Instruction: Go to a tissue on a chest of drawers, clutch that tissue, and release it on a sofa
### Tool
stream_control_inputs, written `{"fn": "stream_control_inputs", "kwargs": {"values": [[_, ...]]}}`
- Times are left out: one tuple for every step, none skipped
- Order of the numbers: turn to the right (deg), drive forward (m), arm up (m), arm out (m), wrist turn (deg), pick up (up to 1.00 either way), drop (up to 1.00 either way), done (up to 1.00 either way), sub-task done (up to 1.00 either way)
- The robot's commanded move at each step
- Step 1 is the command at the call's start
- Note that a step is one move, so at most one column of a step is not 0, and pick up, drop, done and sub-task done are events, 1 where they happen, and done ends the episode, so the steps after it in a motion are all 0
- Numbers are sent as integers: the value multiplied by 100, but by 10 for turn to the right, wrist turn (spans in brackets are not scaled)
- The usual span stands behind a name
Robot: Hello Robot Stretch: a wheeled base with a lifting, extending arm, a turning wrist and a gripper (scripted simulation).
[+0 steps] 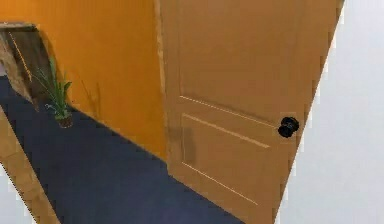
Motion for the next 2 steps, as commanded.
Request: {"fn": "stream_control_inputs", "kwargs": {"values": [[0,30,0,0,0,0,0,0,0],[-390,0,0,0,0,0,0,0,0]]}}
